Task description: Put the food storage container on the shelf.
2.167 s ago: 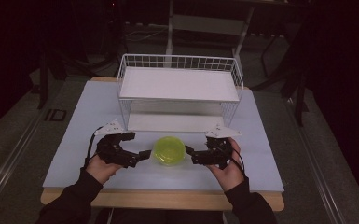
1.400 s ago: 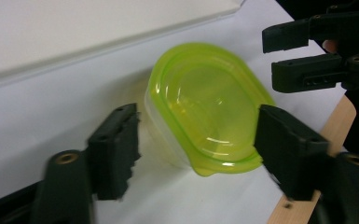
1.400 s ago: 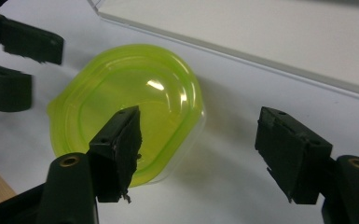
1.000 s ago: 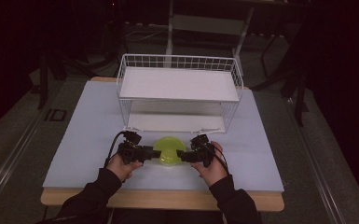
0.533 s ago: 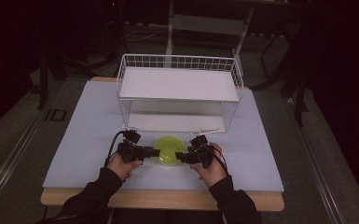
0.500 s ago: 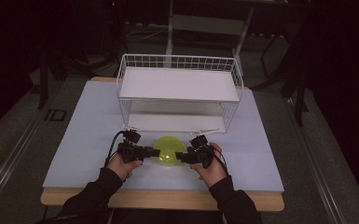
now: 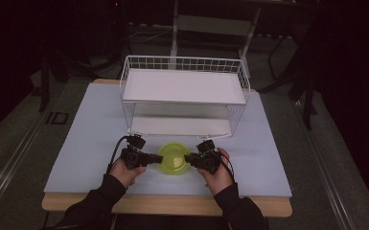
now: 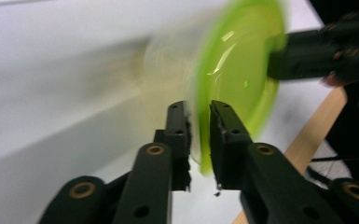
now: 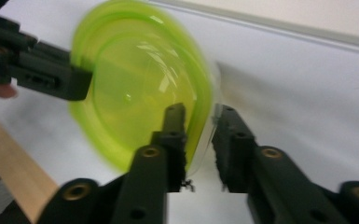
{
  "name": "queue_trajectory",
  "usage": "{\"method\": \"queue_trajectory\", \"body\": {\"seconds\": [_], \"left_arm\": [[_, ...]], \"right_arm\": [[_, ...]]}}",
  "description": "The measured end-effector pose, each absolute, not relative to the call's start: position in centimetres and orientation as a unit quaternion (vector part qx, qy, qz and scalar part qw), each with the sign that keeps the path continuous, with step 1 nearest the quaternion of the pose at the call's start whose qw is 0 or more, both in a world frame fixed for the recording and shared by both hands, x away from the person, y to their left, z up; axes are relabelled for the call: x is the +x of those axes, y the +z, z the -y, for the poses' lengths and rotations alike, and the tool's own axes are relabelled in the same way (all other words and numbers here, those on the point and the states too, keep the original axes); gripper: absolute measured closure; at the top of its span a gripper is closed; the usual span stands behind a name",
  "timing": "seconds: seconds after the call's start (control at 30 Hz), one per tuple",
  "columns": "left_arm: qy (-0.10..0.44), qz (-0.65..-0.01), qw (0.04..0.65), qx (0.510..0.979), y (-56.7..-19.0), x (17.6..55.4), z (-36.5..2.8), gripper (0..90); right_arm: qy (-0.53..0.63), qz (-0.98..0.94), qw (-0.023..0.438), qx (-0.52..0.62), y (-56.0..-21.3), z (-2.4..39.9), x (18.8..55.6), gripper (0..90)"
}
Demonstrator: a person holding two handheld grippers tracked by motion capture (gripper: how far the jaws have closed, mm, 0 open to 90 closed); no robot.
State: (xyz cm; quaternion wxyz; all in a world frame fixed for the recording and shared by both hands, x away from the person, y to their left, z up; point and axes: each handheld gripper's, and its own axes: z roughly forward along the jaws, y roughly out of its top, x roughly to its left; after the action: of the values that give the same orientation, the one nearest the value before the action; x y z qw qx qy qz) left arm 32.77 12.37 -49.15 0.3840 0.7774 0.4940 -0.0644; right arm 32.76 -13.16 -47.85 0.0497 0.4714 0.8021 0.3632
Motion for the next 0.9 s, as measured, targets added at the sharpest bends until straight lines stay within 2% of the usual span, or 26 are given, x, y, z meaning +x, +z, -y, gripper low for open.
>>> {"method": "queue_trajectory", "body": {"seconds": [0.4,0.9], "left_arm": [[-0.067,-0.49,0.412,0.765,-47.1,32.4,-12.5,81.1],[-0.044,-0.471,0.439,0.764,-41.5,32.5,-12.6,81.2]], "right_arm": [[0.384,-0.799,0.077,0.457,-45.5,13.6,32.1,78.9],[0.42,-0.786,0.093,0.444,-40.6,14.2,31.8,78.8]]}}
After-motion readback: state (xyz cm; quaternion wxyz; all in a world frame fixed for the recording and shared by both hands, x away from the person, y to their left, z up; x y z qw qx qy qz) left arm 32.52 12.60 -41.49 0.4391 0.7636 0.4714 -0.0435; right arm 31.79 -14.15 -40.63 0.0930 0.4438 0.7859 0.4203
